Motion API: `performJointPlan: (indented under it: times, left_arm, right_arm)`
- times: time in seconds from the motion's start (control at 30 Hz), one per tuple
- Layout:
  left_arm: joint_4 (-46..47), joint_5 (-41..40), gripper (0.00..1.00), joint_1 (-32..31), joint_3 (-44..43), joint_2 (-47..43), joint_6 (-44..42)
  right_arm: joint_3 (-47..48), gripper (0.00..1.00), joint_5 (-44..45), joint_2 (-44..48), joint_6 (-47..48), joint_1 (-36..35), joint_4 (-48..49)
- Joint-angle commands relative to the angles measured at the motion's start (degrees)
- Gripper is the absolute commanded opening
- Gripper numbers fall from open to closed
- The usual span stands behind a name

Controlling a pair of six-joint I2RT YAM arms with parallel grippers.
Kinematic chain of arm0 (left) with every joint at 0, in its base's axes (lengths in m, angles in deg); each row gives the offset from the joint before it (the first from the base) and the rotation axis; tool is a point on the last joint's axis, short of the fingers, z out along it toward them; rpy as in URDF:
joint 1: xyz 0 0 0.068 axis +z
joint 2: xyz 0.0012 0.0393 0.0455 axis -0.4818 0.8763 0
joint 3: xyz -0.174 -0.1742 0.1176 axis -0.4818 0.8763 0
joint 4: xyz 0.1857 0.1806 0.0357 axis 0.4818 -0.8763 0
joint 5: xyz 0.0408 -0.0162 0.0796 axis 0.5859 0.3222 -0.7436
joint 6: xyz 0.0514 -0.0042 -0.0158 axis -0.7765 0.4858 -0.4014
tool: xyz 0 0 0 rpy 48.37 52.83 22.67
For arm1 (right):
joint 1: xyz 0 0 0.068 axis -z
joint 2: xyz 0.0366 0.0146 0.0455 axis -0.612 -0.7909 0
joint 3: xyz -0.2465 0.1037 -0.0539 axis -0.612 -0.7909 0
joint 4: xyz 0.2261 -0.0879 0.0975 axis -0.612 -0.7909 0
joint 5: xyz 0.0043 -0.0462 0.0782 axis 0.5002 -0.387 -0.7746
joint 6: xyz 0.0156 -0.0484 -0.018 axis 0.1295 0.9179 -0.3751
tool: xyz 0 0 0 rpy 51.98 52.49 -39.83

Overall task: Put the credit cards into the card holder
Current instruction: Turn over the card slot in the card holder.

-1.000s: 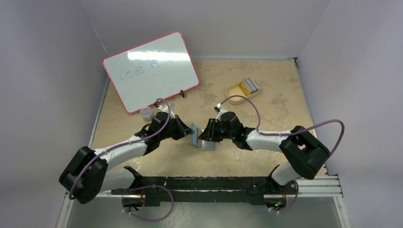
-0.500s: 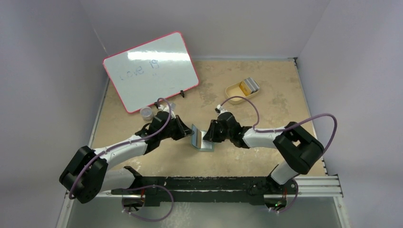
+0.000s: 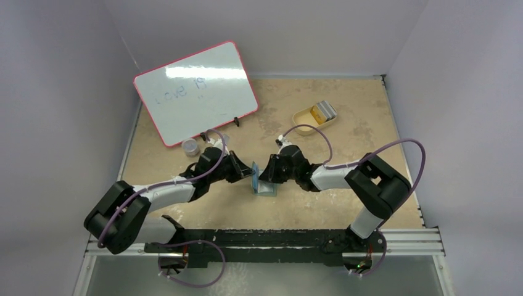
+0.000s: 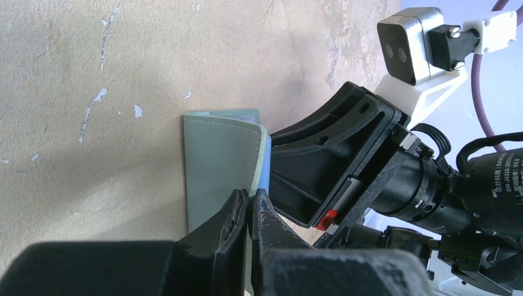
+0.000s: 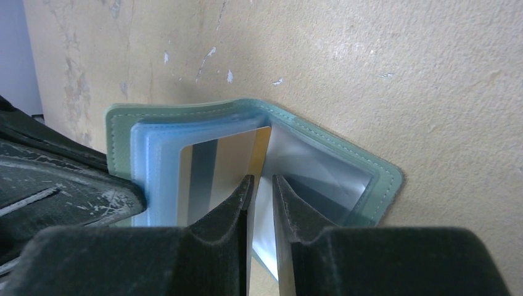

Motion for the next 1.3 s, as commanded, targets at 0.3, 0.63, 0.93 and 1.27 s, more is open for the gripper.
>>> performJointPlan:
  times: [0.3,0.63,0.93,1.27]
  left_arm:
    - [-5.59,-3.88,0.01,-0.3,-2.96,0.43,-5.75]
    - [-10.31,-6.59,0.0,-0.36,-4.56,-0.78,-7.65]
    - [-10.69,-6.53,0.0,-0.4,-4.64,-1.04,-7.65]
    - [-2.56,-1.49,0.23,-0.39,-2.89,-1.5,-3.45]
  right_arm:
    - [0.39,0.22,-0.16,-0.56,1.38,-0.14,-2.2]
    - [0.83,0.28,3.44,10.05,1.48,-0.14,-8.86]
    - [1.11,0.28,1.42,9.99,1.01,-0.14,-7.08]
    - [2.0,0.25,3.74,4.16,1.41,-0.14,-7.21]
